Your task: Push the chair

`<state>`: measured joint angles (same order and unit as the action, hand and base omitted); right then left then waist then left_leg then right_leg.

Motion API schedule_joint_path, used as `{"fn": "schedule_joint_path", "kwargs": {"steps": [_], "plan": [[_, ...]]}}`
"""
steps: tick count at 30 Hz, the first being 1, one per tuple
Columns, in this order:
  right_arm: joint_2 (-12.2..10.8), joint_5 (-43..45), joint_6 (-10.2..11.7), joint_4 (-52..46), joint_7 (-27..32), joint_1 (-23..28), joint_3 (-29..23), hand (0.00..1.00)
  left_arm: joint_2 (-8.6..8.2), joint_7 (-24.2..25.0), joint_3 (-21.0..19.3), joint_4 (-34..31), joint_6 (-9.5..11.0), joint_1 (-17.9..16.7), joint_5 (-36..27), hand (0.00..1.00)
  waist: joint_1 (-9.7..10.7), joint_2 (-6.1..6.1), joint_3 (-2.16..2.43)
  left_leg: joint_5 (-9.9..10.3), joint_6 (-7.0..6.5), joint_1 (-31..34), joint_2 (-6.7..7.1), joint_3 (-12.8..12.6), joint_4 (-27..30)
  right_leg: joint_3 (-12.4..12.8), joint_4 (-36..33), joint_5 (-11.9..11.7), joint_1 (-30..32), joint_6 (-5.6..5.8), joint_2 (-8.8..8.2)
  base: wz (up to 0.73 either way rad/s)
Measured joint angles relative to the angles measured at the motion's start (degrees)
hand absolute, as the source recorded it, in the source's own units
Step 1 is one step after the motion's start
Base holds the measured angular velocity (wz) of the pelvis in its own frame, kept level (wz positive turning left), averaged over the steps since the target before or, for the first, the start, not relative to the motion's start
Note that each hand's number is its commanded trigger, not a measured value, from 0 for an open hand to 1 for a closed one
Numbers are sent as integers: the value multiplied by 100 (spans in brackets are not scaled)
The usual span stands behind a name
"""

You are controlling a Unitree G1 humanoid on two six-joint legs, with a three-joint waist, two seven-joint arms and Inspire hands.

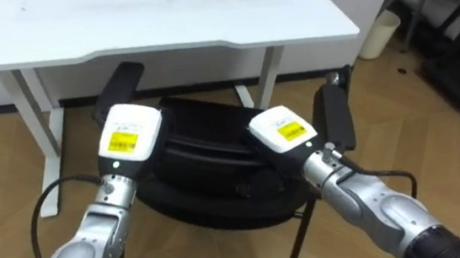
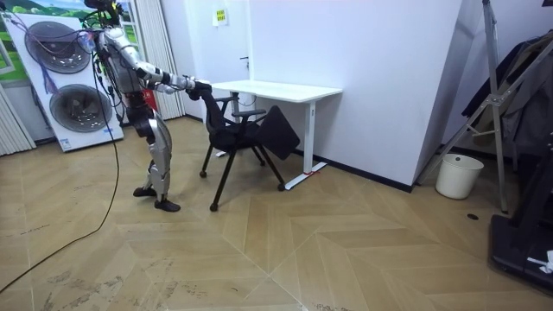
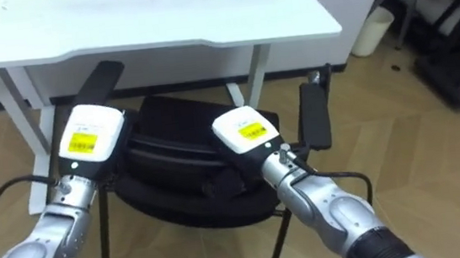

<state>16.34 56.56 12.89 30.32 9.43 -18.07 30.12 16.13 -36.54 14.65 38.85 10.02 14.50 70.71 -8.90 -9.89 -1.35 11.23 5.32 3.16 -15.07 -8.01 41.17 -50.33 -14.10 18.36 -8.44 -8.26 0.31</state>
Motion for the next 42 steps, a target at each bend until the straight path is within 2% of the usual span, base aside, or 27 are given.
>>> {"fn": "schedule_joint_path", "kwargs": {"steps": [4, 5, 6, 7, 8, 9, 10, 12, 14, 15, 16, 17, 18, 19, 20, 22, 23, 24, 25, 26, 28, 29, 33, 35, 39, 41, 42], "plan": [[114, 2, -17, -131, -11, 40, 3, 100, -125, 93, -69, 54, 44, 60, 93, 100, 85, -67, 17, -117, 208, -74, 81, -115, -700, -503, 216, -8, 44, -3, -3, 41], [151, -24, -29, -143, -14, 67, 3, 100, -172, 98, -68, 86, 51, 63, 99, 100, 87, -49, 23, -190, 195, -51, 71, -116, -999, -476, 124, 50, 88, 400, 22, 30], [158, -42, -48, -123, -15, 86, 3, 100, -216, 89, -67, 123, 47, 64, 100, 100, 104, 92, 43, -262, 160, 46, -43, -59, -1197, -216, -91, 61, 219, 949, 76, 6], [227, -46, -127, -192, -22, 58, 24, 100, -318, 16, -135, 214, 84, 84, 95, 100, 89, 331, 88, -386, 169, 386, -337, 204, -1295, 1459, -1576, 252, 878, 873, -86, -24], [206, -67, -182, -329, -5, -56, 18, 100, -211, -164, -355, 139, 229, 82, 86, 100, 22, 117, 66, -301, 350, 777, -206, 364, -1109, 2772, -2149, 992, 1341, 771, -268, -34], [178, -41, -199, -379, -5, -106, 28, 100, -252, -267, -428, 105, 209, 67, 104, 100, 0, 46, 94, -211, 434, 925, -151, 528, -1082, 2724, -2209, 964, 1404, 176, -302, -21], [174, -50, -241, -286, -22, -110, 91, 100, -313, -234, -402, 198, 122, 76, 141, 100, -30, 115, 75, -169, 344, 1065, 13, 727, -1185, 2425, -2020, 872, 1245, 75, -386, -19], [102, -30, -239, -6, 1, -114, 267, 100, -312, -274, -377, 350, 154, -30, 145, 100, -167, 3, 86, -227, 268, 1049, 414, 662, -1537, 1971, -1297, 621, 848, 263, -457, -23], [-45, 66, -237, 185, 105, -78, 345, 100, -243, -574, -379, 330, 133, -301, 144, 100, -236, -75, 99, -540, 40, 1150, 873, 575, -1903, 1639, -500, 312, 441, 786, -357, -19], [-70, 74, -237, 210, 131, -80, 368, 100, -217, -591, -379, 272, 129, -353, 144, 100, -272, -105, 115, -594, -40, 1194, 980, 556, -1950, 1604, -426, 259, 418, 831, -339, -26], [-100, 76, -236, 245, 165, -85, 403, 100, -200, -625, -380, 184, 124, -438, 144, 100, -341, -140, 165, -710, -208, 1280, 1159, 521, -1991, 1397, -398, 193, 394, 1033, -328, -32], [-101, 69, -235, 269, 169, -97, 403, 100, -226, -632, -385, 161, 99, -473, 144, 100, -376, -49, 197, -838, -326, 1316, 1216, 543, -1924, 1462, -801, 147, 502, 1411, -276, -35], [-66, 60, -229, 266, 166, -153, 438, 100, -274, -649, -415, 132, 60, -498, 138, 100, -396, 121, 166, -949, -344, 1322, 1178, 658, -1867, 1767, -1298, 125, 665, 1506, -241, -42], [-60, 32, -207, 228, 141, -362, 515, 100, -247, -715, -583, -7, 56, -592, 94, 100, -368, 303, 63, -987, -323, 1415, 1242, 901, -1532, 2707, -2133, 529, 1066, 928, -355, -6], [-116, 29, -238, 154, 181, -433, 451, 100, -120, -729, -626, -130, 78, -566, 81, 100, -344, -2, 66, -742, -197, 1689, 1578, 973, -1112, 2885, -2377, 1072, 1258, 198, -514, 35], [-7, -136, -264, 201, 130, -410, 438, 100, -137, -401, -356, -160, -90, -251, 86, 100, -279, -163, 71, -610, -326, 1697, 1674, 806, -960, 2338, -2183, 1156, 1007, 533, -635, 115], [-84, -245, -258, 380, 155, -308, 434, 100, -29, -330, -115, -157, -145, -227, 87, 100, -226, -304, 79, -566, -424, 1491, 1689, 691, -1105, 2128, -1732, 978, 687, 1350, -546, 113], [-74, -245, -252, 438, 182, -261, 433, 100, -43, -321, -26, -164, -201, -226, 85, 100, -191, -249, 99, -538, -426, 1376, 1572, 636, -1192, 2202, -1767, 857, 590, 1602, -477, 48], [12, -239, -204, 325, 220, -309, 442, 100, -37, -441, -83, -243, -217, -298, 78, 100, -303, -133, 10, -251, -418, 1227, 1504, 574, -1112, 2587, -2010, 855, 595, 1077, -740, -16], [48, -230, -227, 205, 307, -323, 396, 100, -68, -559, -110, -283, -219, -320, 31, 100, -357, -72, -35, -34, -525, 1323, 1574, 385, -768, 2668, -2088, 1058, 581, 786, -781, -25], [178, -220, -201, 204, 270, -285, 412, 100, -191, -515, -14, -125, -243, -296, -48, 100, -409, 110, 11, 52, -618, 1170, 1617, 374, -829, 2303, -2101, 960, 414, 1041, -924, 5], [186, -199, -180, 210, 269, -286, 411, 100, -182, -541, -2, -118, -223, -301, -50, 100, -424, 126, -27, 41, -649, 1065, 1676, 390, -955, 2195, -2096, 871, 344, 1077, -984, 14], [104, -63, -178, 177, 273, -285, 342, 100, -97, -585, -23, -149, -191, -288, -48, 100, -517, 129, -36, 74, -759, 891, 1676, 440, -1203, 2204, -2117, 560, 337, 970, -1012, 7], [13, -1, -182, 268, 307, -285, 320, 100, -109, -637, -19, -23, -107, -250, -51, 100, -587, 274, -145, 49, -818, 555, 1599, 599, -1546, 2671, -2295, 342, 557, 1025, -871, -6], [-177, 144, -183, 326, 316, -285, 261, 100, 26, -676, -43, 12, -39, -228, -54, 100, -706, 267, -115, -171, -713, 252, 1537, 838, -2143, 3285, -1400, 162, 1374, 1008, -899, 17], [-315, 196, -173, 461, 366, -282, 258, 100, 98, -667, -42, 59, -3, -267, -106, 100, -712, 256, -95, -119, -594, 57, 1464, 956, -2197, 3359, -745, -837, 1547, 1036, -972, 37], [-344, 203, -166, 482, 365, -280, 258, 100, 135, -674, -45, 56, 17, -284, -111, 100, -719, 198, -63, -89, -552, 45, 1482, 979, -2195, 3332, -683, -1103, 1519, 1000, -977, 32]]}}
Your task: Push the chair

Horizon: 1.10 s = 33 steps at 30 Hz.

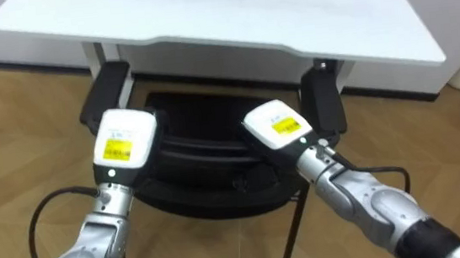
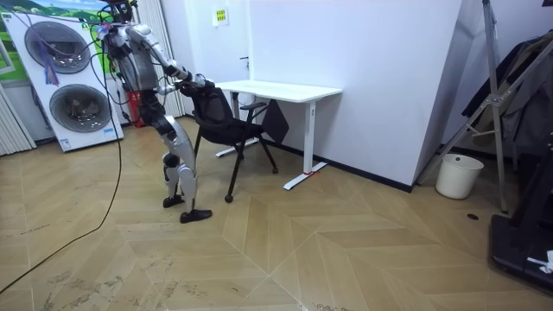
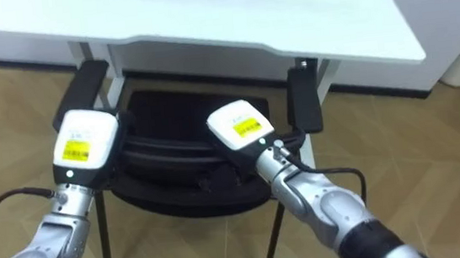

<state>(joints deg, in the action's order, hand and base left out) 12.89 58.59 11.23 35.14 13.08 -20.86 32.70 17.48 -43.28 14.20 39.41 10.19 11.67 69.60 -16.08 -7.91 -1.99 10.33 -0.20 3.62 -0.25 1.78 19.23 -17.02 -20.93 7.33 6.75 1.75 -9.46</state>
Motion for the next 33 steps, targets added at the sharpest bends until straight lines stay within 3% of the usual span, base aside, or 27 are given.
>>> {"fn": "schedule_joint_path", "kwargs": {"steps": [1, 4, 7, 12, 16, 22, 26, 29, 33], "plan": [[-8, 5, 8, 17, 0, 5, -4, 100, -8, -6, -5, -1, 12, -14, -1, 100, -34, 25, 43, 44, 75, -20, -48, 81, -27, -94, 124, 31, -166, -53, 117, 27], [46, 30, 75, 11, 6, -20, -26, 100, -58, -119, -27, 1, 13, -66, -2, 100, -39, 120, 38, 29, 182, -213, -183, 207, -292, -293, 470, -37, -486, -172, 302, 24], [112, 29, 172, 13, 4, -22, -30, 100, -115, -164, -40, 1, 11, -116, -2, 100, -3, 153, 42, -6, 213, -424, -224, 245, -547, -446, 642, -6, -750, -175, 349, 22], [141, 27, 209, 1, -7, -20, -39, 100, -129, -147, -48, -11, 11, -117, 2, 100, 129, 142, 48, 2, 194, -588, -215, 133, -685, -593, 756, 114, -989, -79, 350, 19], [141, 26, 244, -9, -7, -85, -90, 100, -117, -144, -72, -56, -29, -78, 1, 100, 158, 136, 52, 5, 188, -593, -234, 128, -688, -597, 821, 129, -996, -64, 356, 1], [140, 51, 243, 16, -6, -106, -105, 100, -151, -73, -41, -63, -112, -64, 0, 100, 316, 191, 19, 8, 192, -679, -274, 43, -647, -553, 967, 140, -1198, -50, 399, 11], [148, 101, 244, 27, -1, -105, -141, 100, -195, 59, -40, -96, -151, -65, 2, 100, 351, 273, 0, 40, 222, -684, -315, -41, -585, -322, 1035, 147, -1266, -61, 486, 4], [184, 104, 257, 34, -7, -93, -164, 100, -257, 213, -39, -175, -227, -128, -5, 100, 473, 418, 20, 85, 230, -679, -299, -18, -588, -359, 1089, 146, -1325, -62, 521, 10], [276, 107, 332, 14, 5, -72, -167, 100, -277, 239, 68, -183, -242, -147, -104, 100, 534, 506, 60, 74, 231, -729, -291, -38, -711, -353, 1090, 146, -1299, -61, 514, 0]]}}
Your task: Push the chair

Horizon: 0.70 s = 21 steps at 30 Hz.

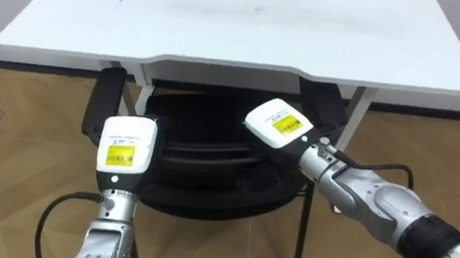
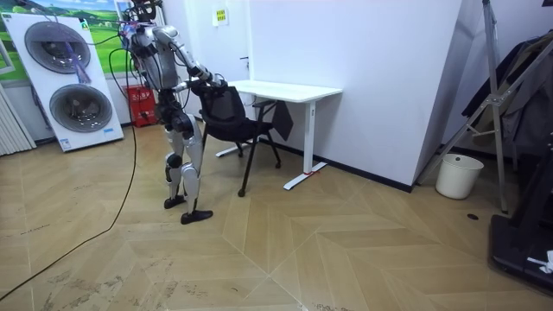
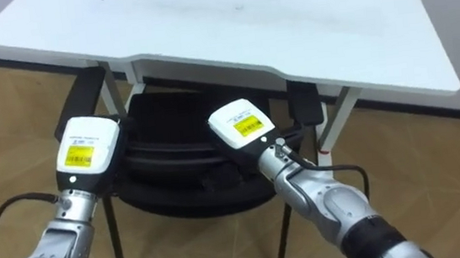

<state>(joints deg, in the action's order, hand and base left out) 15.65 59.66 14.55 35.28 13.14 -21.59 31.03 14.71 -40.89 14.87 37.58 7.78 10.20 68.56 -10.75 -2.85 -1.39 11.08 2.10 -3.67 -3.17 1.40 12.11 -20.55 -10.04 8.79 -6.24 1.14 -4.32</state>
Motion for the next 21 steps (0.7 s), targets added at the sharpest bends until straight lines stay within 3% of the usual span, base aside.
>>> {"fn": "schedule_joint_path", "kwargs": {"steps": [5, 18, 19, 20, 21], "plan": [[21, 184, 103, -41, 29, 104, -106, 100, 27, 7, 89, 0, 5, -104, -132, 100, 245, 101, 66, -44, -65, -32, 74, -54, -31, 30, 49, -20, -54, 51, -73, 3], [140, 318, 115, -496, 42, 499, -359, 100, 51, 140, 107, -227, 153, -180, -149, 100, 321, 79, 111, -57, -86, -32, 94, -264, -95, 318, 44, -51, 71, 95, -87, -8], [141, 318, 124, -492, 43, 508, -363, 75, 53, 156, 105, -227, 165, -180, -144, 82, 330, 75, 114, -57, -87, -43, 94, -276, -98, 333, 42, -53, 71, 96, -87, -7], [140, 318, 134, -492, 44, 536, -382, 0, 53, 178, 104, -226, 191, -180, -139, 54, 327, 67, 119, -58, -89, -68, 92, -294, -120, 353, 38, -54, 67, 96, -85, -7], [140, 317, 150, -492, 40, 550, -401, 0, 53, 190, 104, -224, 208, -180, -139, 36, 325, 64, 121, -61, -93, -88, 93, -297, -138, 360, 37, -54, 62, 96, -85, -8]]}}
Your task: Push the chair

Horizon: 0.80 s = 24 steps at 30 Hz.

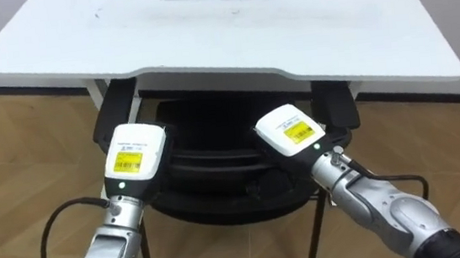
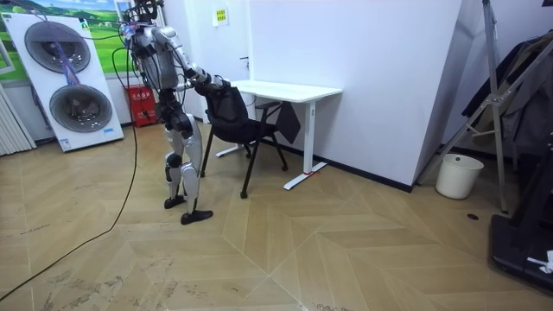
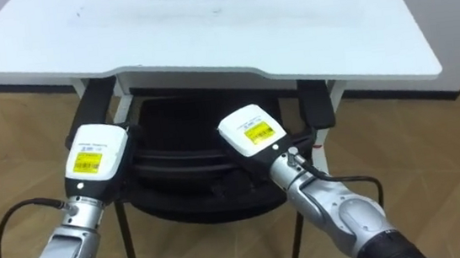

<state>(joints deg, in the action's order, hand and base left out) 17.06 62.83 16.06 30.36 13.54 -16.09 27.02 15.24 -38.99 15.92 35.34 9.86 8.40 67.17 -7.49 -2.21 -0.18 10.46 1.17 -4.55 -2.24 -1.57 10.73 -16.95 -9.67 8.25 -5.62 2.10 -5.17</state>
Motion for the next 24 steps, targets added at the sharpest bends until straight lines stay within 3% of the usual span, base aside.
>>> {"fn": "schedule_joint_path", "kwargs": {"steps": [1, 4, 11, 16, 24], "plan": [[-1, -11, 26, 7, -20, 26, -44, 0, -6, 24, 0, 2, 28, 0, 0, 0, 1, -10, 6, 0, -1, -19, 0, -12, -6, 17, 0, -1, -8, 2, 0, -6], [-29, -84, 48, 7, -136, 79, -172, 0, -35, 110, -26, 2, 57, 1, -13, 0, -4, -40, 18, 0, 0, -69, -1, -61, -15, 72, -2, -4, -23, 3, 3, -9], [-98, -1273, 27, 50, -489, 176, -717, 0, -189, 389, -345, -34, 112, 1, -295, 0, 56, -100, 1, -10, -17, -105, -15, -183, -45, 208, -8, -96, 34, 1, 26, -11], [-74, -1466, -116, 100, -725, 202, -1033, 0, -189, 441, -454, -87, 156, 1, -472, 0, 60, -138, -14, -40, -48, -108, -12, -314, -130, 321, -9, -165, 124, 3, 32, -14], [-81, -1537, -122, 13, -924, 192, -1229, 0, -204, 505, -545, -232, 184, 1, -607, 0, 2, -198, -38, -44, -49, -97, -14, -353, -137, 403, -10, -173, 180, 1, 46, -2]]}}
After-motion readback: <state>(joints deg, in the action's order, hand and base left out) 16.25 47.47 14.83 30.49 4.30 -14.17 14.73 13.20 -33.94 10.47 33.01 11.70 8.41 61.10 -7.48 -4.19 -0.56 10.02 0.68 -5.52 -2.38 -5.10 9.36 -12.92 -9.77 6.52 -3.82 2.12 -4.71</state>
